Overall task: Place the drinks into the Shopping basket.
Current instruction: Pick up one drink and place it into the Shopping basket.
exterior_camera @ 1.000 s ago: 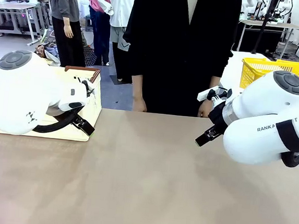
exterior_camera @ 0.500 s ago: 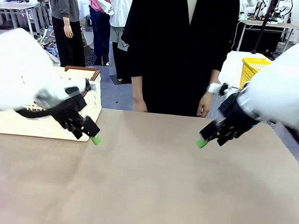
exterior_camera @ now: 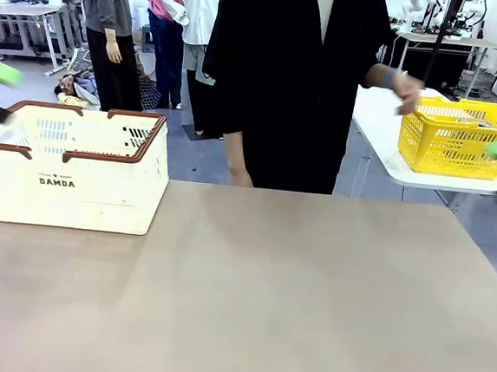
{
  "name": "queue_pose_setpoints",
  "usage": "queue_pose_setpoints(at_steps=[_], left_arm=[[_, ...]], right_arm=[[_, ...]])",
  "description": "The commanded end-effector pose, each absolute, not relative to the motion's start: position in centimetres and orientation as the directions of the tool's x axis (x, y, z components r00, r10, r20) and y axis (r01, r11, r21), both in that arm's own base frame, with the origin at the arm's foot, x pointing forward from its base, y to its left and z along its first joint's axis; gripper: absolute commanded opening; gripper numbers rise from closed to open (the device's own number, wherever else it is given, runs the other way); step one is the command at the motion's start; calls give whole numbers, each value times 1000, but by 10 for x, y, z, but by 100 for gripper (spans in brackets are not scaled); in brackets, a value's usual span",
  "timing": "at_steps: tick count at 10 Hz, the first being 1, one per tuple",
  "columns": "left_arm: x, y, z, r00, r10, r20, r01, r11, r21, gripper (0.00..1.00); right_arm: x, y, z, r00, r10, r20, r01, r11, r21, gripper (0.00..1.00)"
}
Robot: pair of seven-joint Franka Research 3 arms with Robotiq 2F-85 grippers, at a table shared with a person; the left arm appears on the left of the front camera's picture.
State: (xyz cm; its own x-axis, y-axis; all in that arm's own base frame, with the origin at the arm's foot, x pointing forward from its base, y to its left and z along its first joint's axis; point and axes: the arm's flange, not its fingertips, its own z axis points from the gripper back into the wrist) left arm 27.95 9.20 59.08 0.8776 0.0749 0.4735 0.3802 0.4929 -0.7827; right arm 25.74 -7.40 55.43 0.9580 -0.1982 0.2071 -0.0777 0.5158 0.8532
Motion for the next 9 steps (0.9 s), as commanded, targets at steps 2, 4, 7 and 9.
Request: queue_pose_setpoints(at_steps=[2, 4, 7, 9], left_arm=[[297, 208, 530, 861, 377, 341, 197, 370, -908, 100], [300, 234, 507, 831, 487, 270, 124, 311, -942, 100], [275, 249, 499, 830, 486, 274, 104, 348, -932, 100], [275, 249, 499, 830, 486, 274, 104, 348, -932, 100]], right_arm=[[213, -193, 492, 843, -519, 144, 1, 270, 963, 100], [194, -228, 460, 762, -639, 101, 14, 172, 985, 100], [180, -250, 479, 766, -639, 74, 74, 202, 977, 100], [180, -250, 479, 766, -639, 74, 74, 202, 977, 100]])
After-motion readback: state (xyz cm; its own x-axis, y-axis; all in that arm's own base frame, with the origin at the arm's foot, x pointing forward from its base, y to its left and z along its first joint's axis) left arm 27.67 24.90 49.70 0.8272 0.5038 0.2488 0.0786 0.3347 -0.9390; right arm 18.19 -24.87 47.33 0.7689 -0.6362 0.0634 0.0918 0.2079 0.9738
